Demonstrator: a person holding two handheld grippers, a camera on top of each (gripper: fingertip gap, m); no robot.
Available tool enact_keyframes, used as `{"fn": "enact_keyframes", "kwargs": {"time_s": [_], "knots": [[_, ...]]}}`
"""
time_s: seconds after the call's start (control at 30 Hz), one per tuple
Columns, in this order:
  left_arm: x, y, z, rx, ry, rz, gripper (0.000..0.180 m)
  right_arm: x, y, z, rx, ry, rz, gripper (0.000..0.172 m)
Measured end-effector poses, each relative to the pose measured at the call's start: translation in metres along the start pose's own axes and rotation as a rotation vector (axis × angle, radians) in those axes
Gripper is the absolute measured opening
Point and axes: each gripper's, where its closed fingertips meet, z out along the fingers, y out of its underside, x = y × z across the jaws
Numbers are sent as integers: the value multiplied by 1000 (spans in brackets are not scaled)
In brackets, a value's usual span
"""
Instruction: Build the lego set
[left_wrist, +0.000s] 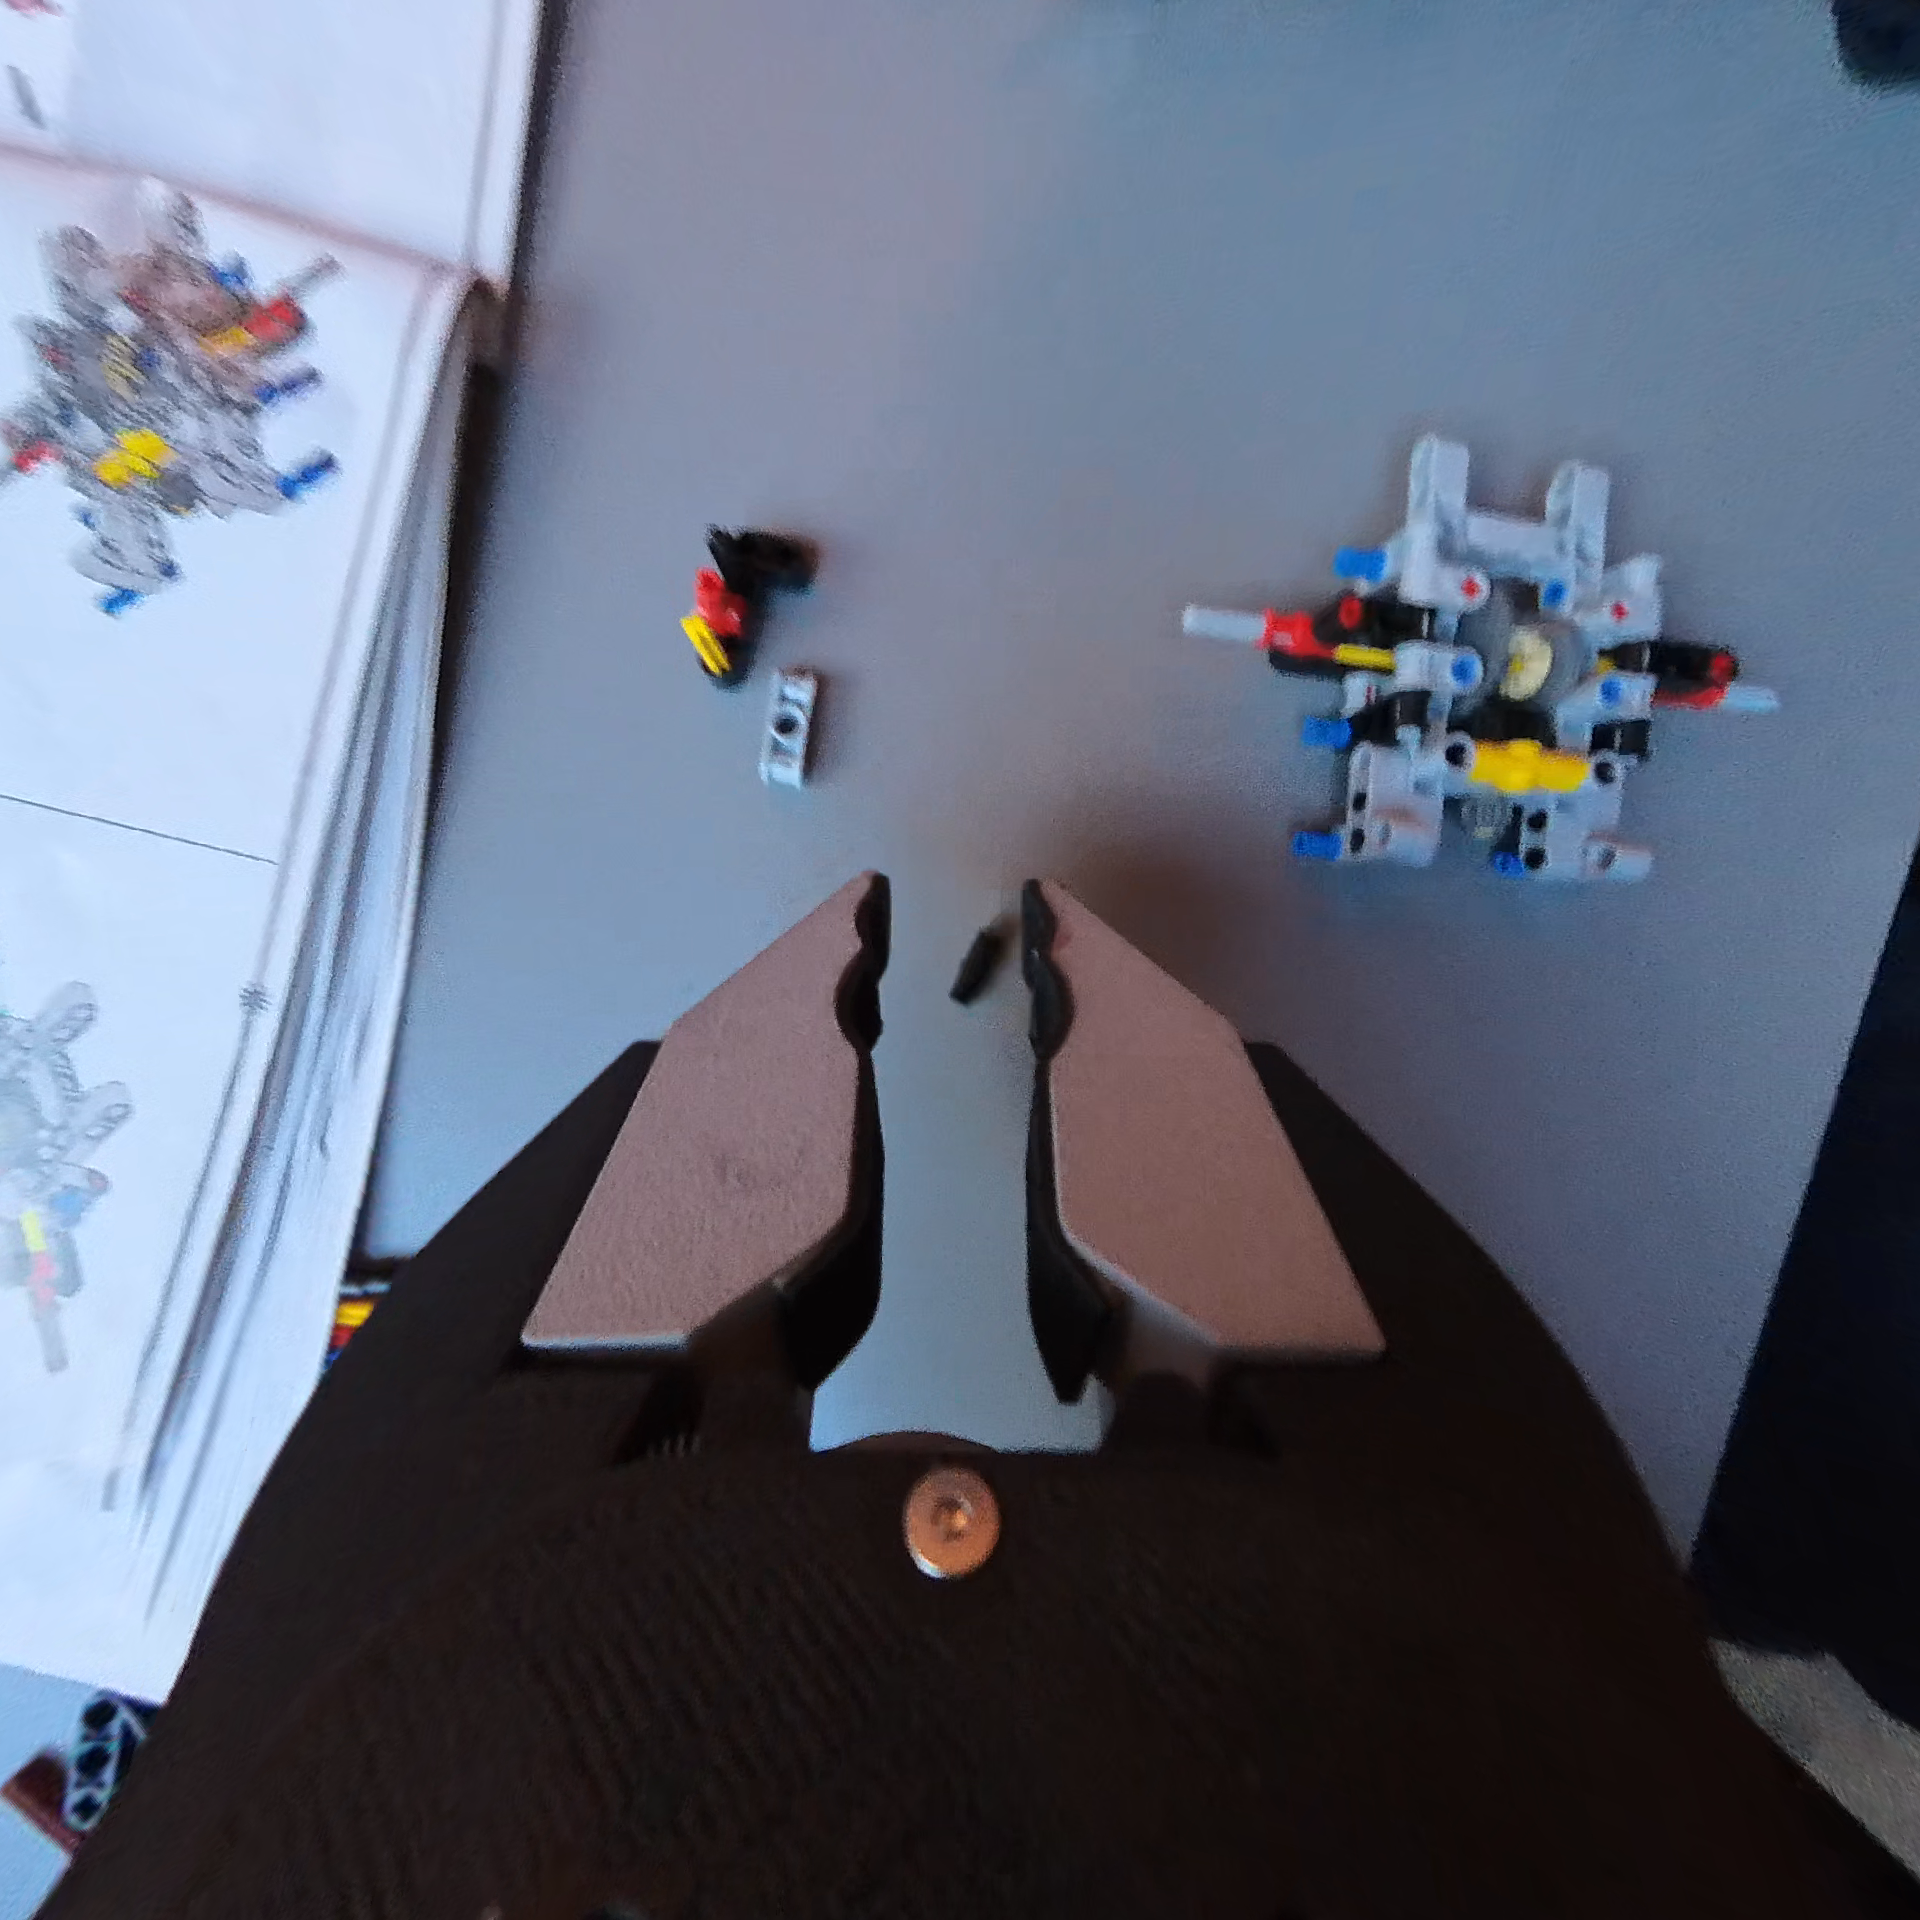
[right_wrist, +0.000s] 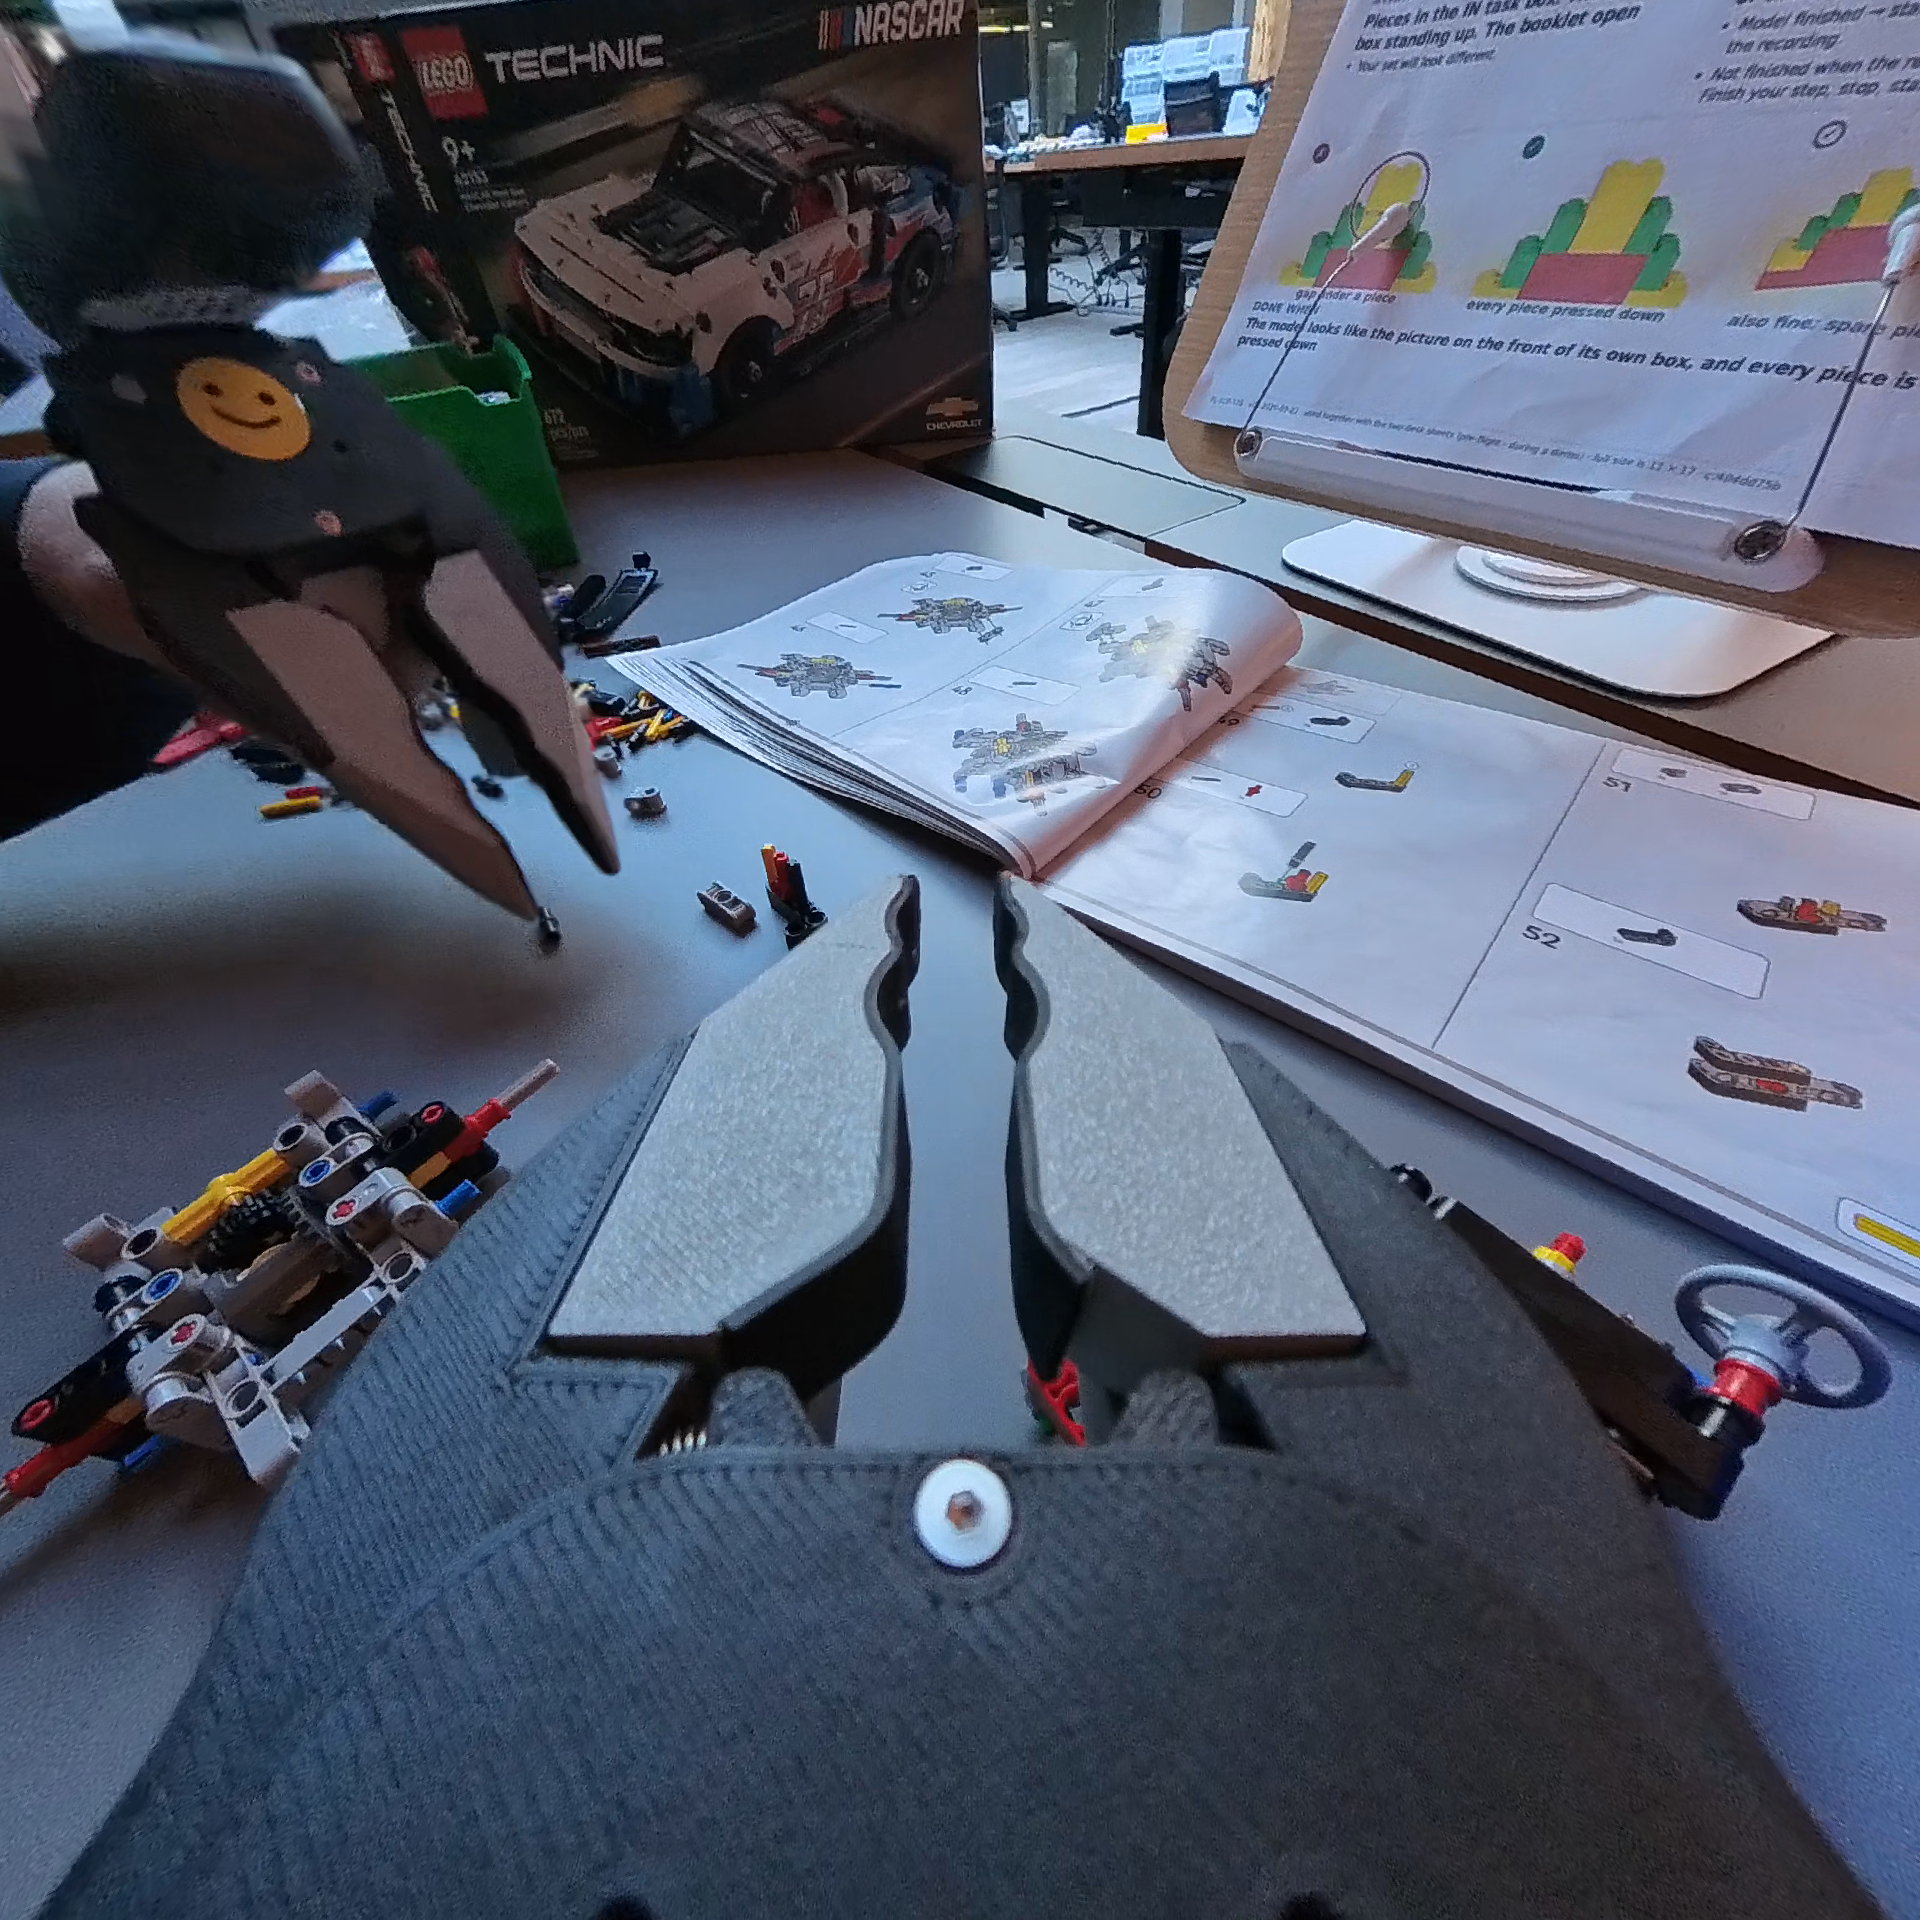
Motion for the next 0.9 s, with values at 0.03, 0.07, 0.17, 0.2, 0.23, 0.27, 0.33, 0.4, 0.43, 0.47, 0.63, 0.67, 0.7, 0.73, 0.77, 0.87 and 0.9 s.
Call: {"fn": "enact_keyframes", "kwargs": {"time_s": [0.03,0.07,0.17,0.2,0.23,0.27,0.33,0.4,0.43,0.47,0.63,0.67,0.7,0.73,0.77,0.87,0.9], "knots": [[2,7,2,-26,11,0,23,0,0,0,1,-3,3,10],[4,13,5,-47,22,-3,22,-1,0,1,-1,-6,6,10],[4,21,4,-55,24,-2,3,-1,3,2,-10,-5,4,10],[4,24,2,-61,23,-3,3,-1,3,2,-11,-2,2,10],[5,27,-1,-68,18,0,3,0,3,2,-10,0,2,10],[3,31,-4,-76,7,0,3,0,2,2,-8,2,3,9],[-3,44,-13,-98,-29,-23,3,1,2,1,-6,5,7,9],[-19,62,-27,-128,-105,-56,3,2,2,1,-3,4,11,9],[-27,72,-35,-141,-145,-81,3,1,2,1,-2,4,12,9],[-34,82,-42,-150,-175,-111,3,1,2,0,-2,4,11,9],[-39,87,-66,-74,-260,-188,26,-1,1,0,-1,4,3,9],[-39,82,-69,-43,-275,-192,28,-1,1,0,0,3,4,9],[-39,78,-72,-22,-292,-199,30,-1,1,0,1,1,7,9],[-40,73,-75,-4,-312,-202,33,-1,1,0,0,-1,10,9],[-41,67,-77,19,-332,-200,36,-1,2,0,-1,-3,12,9],[-43,34,-86,179,-428,-184,42,-3,2,-1,1,-11,18,9],[-41,16,-89,286,-451,-174,42,-4,2,-1,4,-14,21,9]]}}
